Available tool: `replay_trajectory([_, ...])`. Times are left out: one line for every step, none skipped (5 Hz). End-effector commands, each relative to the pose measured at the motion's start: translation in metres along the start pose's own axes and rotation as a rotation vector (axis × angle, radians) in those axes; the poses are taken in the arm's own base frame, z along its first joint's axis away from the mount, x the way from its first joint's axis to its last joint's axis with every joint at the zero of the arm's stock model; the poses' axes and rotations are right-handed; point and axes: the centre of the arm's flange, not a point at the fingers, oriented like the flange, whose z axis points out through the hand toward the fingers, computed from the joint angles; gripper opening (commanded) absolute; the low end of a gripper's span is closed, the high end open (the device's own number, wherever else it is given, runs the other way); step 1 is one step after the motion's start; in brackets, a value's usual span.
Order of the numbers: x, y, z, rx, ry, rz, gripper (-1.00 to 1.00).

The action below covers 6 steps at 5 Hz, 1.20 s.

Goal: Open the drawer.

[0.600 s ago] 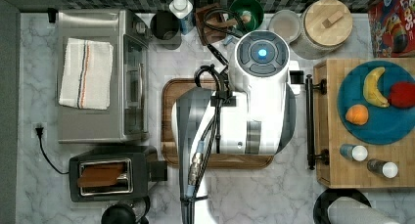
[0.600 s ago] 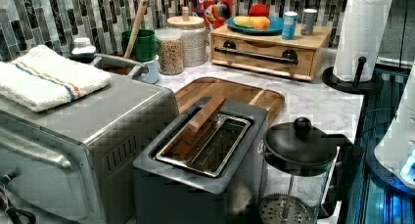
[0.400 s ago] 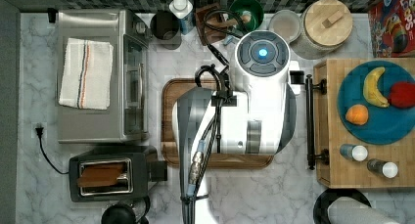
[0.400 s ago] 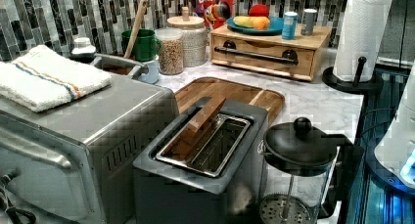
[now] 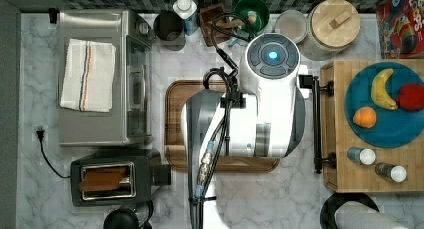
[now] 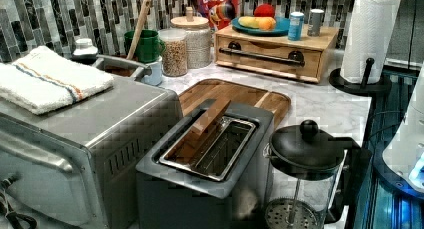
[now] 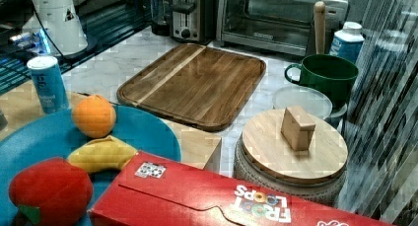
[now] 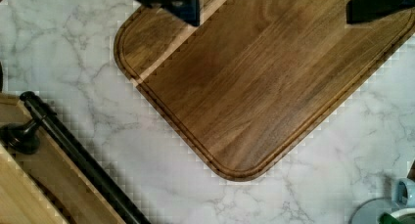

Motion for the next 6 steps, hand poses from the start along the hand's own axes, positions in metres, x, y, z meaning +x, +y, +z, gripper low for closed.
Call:
replay_trajectory([0.007,0.011,0.028,-0.004,0.007,-0.285,1.0])
replay_trajectory([0.019,0.029,0.043,-0.033,-0.001,-0.5,1.0])
replay_trajectory([0.029,0.047,0.062,-0.033,0.063,-0.65,1.0])
replay_trajectory([0.047,0.064,0.082,-0.06,0.103,-0.747,1.0])
replay_trajectory([0.069,0.081,0.091,-0.08,0.107,-0.796,1.0])
replay_trajectory([0.094,0.103,0.089,-0.101,0.102,-0.843,1.0])
